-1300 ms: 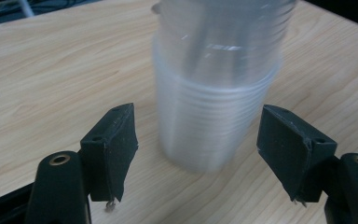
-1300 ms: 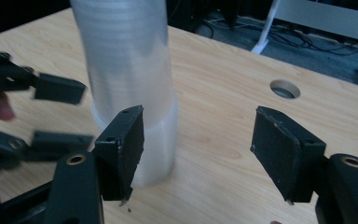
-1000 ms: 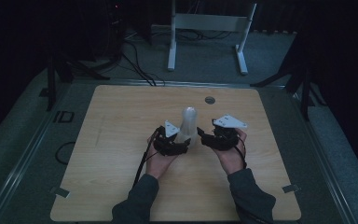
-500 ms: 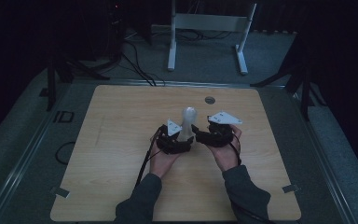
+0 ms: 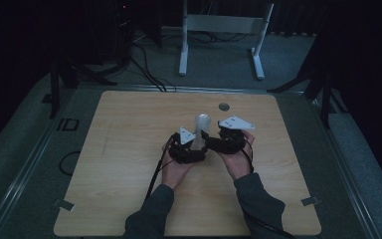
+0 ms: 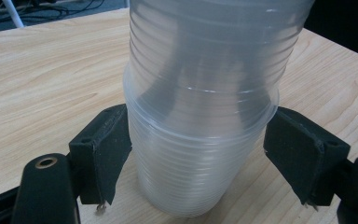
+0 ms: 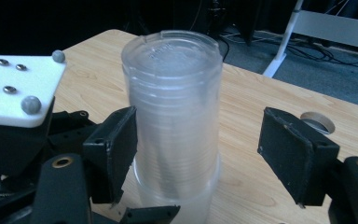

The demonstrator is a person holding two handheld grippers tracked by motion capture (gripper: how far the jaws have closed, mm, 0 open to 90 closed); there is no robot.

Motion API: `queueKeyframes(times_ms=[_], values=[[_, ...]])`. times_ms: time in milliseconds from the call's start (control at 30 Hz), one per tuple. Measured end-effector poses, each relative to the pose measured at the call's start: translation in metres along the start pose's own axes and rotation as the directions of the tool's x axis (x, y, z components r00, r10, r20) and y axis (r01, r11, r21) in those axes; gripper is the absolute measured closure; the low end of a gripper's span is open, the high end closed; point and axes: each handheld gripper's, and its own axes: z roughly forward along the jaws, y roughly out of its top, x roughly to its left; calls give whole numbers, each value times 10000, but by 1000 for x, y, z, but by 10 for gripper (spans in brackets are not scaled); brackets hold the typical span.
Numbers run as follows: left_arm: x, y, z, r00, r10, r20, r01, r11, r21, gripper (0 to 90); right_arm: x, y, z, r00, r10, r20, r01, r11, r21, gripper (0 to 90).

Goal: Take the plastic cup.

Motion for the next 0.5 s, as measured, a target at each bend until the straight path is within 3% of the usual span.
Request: queueKeyframes(times_ms=[500], values=[[-2,-1,0,10000,-33,-26,32,10000,-78,230,4,11,11,9997,-29,-238,25,9998,-195,287]])
